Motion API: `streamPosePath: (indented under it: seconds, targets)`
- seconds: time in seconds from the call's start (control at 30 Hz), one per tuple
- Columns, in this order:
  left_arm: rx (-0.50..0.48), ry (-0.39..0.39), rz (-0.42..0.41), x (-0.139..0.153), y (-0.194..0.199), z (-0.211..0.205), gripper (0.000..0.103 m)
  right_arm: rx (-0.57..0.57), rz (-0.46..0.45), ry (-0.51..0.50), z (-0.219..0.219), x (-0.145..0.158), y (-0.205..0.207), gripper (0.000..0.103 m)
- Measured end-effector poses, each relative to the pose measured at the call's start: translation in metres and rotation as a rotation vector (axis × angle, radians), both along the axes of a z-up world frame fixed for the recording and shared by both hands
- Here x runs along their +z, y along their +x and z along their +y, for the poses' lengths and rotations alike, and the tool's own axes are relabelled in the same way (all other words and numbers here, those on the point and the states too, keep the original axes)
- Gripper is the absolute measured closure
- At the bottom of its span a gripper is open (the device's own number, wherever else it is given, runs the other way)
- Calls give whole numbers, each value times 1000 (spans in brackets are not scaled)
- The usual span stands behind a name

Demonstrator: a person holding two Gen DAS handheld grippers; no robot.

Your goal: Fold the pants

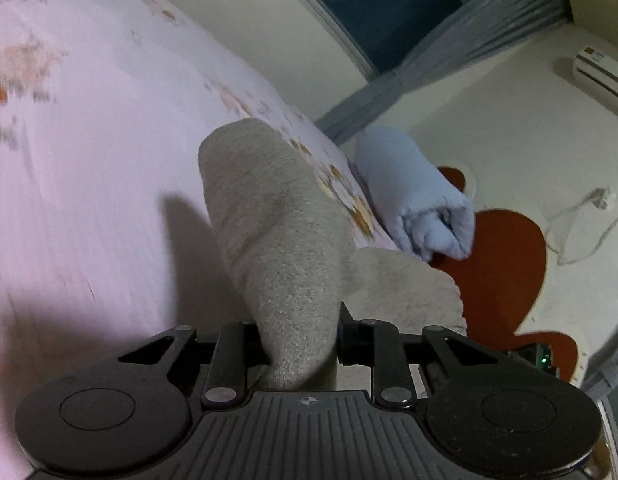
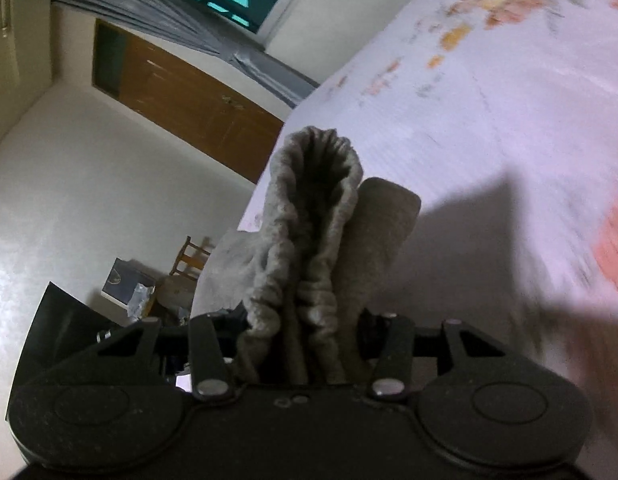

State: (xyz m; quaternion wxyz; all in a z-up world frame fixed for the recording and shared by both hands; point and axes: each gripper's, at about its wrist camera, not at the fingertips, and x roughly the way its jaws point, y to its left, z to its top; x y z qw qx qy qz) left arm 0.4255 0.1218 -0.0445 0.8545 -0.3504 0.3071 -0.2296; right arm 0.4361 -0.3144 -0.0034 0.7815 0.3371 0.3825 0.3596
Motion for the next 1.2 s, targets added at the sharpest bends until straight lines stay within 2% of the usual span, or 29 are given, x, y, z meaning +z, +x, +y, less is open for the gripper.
streamPosePath:
  seconds: [0.2, 0.3, 0.4, 0.47, 0.5, 0.53, 0.6, 0.63, 0.7, 0.73, 0.77, 0.83, 0.9, 0.97, 1.1, 1.2]
  targets:
    - [74, 29, 7, -3, 66, 38, 78, 39, -16, -1, 45, -4, 86, 64]
    - [99, 23, 25, -17, 101, 52, 78, 38, -6, 14, 60, -17, 122, 64]
    - [111, 38, 69, -45, 130, 55, 77, 18, 34, 9, 62, -42, 145, 64]
    - [100, 17, 91, -72, 141, 62, 55, -28, 97, -44, 56, -70, 157, 59]
    - [86, -26, 69, -85, 141, 65, 54, -40, 138, -41, 53, -85, 159, 59]
    - [81, -57, 37, -92, 138, 69, 54, -35, 139, 12, 46, -96, 158, 59]
    - [89, -120, 23, -98, 133, 77, 54, -20, 118, 39, 40, -99, 152, 59]
    - [90, -124, 20, -97, 130, 80, 50, -14, 115, 32, 38, -97, 149, 57]
    - [97, -76, 17, -90, 120, 81, 42, -21, 119, 20, 31, -91, 145, 54]
    - [104, -31, 13, -84, 113, 82, 32, -28, 118, 9, 26, -87, 142, 51]
    - [118, 24, 10, -77, 105, 83, 19, -55, 106, -11, 18, -80, 136, 41]
    - [165, 155, -7, -58, 82, 80, 0, -164, 103, -36, -3, -66, 121, 31]
    - [193, 237, -37, -45, 61, 79, 0, -243, 49, -97, -16, -45, 101, 25]
    - [204, 260, -54, -39, 41, 83, 0, -229, -23, -153, -11, -24, 81, 17]
    - [308, 310, -33, -33, 23, 74, 0, -191, -72, -255, 26, -7, 73, 19]
    - [325, 323, -1, -34, 15, 67, 0, -191, -76, -336, 56, -9, 78, 19]
